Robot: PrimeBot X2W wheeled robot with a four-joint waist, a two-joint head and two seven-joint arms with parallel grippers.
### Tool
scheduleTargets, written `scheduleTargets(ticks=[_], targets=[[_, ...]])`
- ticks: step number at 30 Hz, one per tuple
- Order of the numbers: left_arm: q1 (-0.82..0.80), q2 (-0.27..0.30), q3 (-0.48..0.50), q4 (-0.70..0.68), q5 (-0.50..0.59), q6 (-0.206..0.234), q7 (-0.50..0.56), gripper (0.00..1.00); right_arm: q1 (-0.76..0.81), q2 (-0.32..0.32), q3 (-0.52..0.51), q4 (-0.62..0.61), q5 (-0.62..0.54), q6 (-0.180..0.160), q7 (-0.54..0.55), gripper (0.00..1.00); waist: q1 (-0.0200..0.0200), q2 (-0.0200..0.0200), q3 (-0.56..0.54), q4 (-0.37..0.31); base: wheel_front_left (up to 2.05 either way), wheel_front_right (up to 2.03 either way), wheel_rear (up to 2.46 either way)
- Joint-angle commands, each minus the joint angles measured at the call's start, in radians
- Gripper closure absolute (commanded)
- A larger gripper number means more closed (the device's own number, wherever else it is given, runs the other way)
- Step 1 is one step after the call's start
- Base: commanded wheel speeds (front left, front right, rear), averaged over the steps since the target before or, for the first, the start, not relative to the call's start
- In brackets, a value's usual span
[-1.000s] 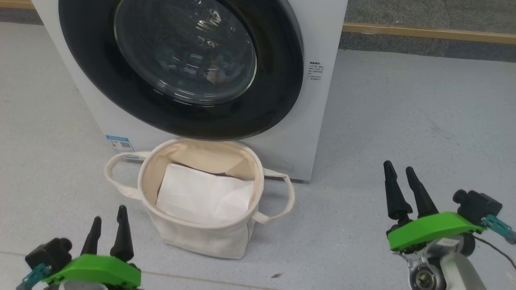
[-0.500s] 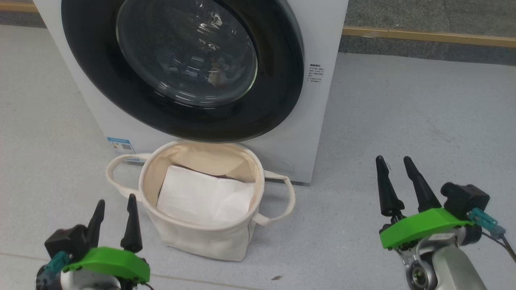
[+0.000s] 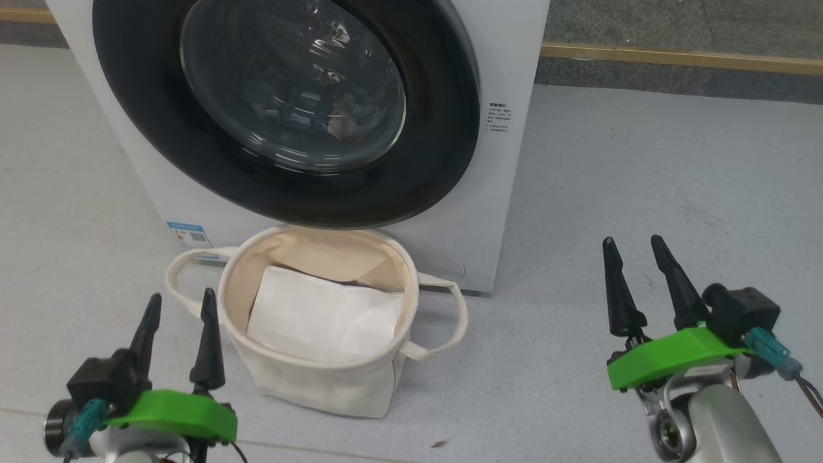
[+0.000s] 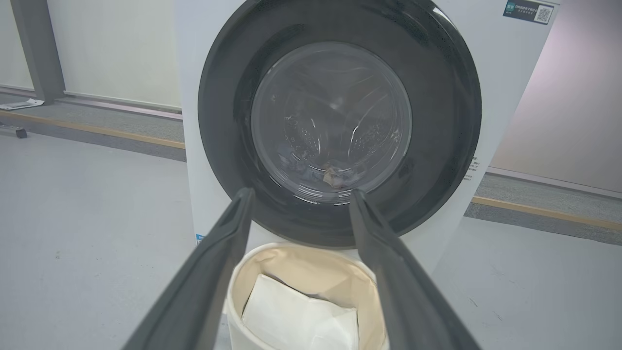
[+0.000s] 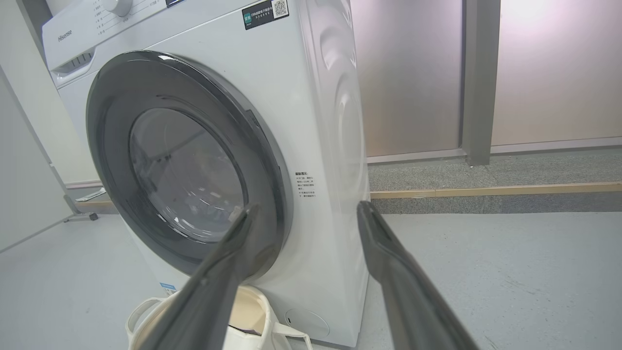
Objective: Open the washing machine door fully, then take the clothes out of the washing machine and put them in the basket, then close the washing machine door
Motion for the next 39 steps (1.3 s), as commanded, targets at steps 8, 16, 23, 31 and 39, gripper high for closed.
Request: scheduleTargets(ticks=[8,16,23,31,39], targets=[[-0.074,0.036,0.06,-0.061,0.07,0.0,-0.037,0.0,-0.082,-0.007,0.02,-0.021,-0.081,0.0,-0.034,0.0,-0.0001,0.0,0.006,-0.002,0.0,0.0,0.0],[-0.086,0.035,0.056,-0.072,0.148,-0.02,-0.063,0.0,-0.097,-0.008,0.026,-0.028,-0.17,0.0,-0.061,0.0,-0.0001,0.0,0.007,-0.007,0.0,0.0,0.0],[-0.09,0.024,0.071,-0.064,0.132,-0.045,-0.065,0.0,-0.097,-0.008,0.02,-0.028,-0.153,0.0,-0.062,0.0,-0.0001,0.0,0.008,-0.007,0.0,0.0,0.0],[-0.089,0.008,0.083,-0.05,0.111,-0.067,-0.065,0.0,-0.094,-0.008,0.017,-0.022,-0.129,0.0,-0.062,0.0,-0.0001,0.0,0.006,-0.006,0.0,0.0,0.0],[-0.091,-0.003,0.091,-0.031,0.098,-0.086,-0.065,0.0,-0.096,-0.008,0.011,0.001,-0.083,0.0,-0.062,0.0,-0.0001,0.0,0.007,-0.006,0.0,0.0,0.0]])
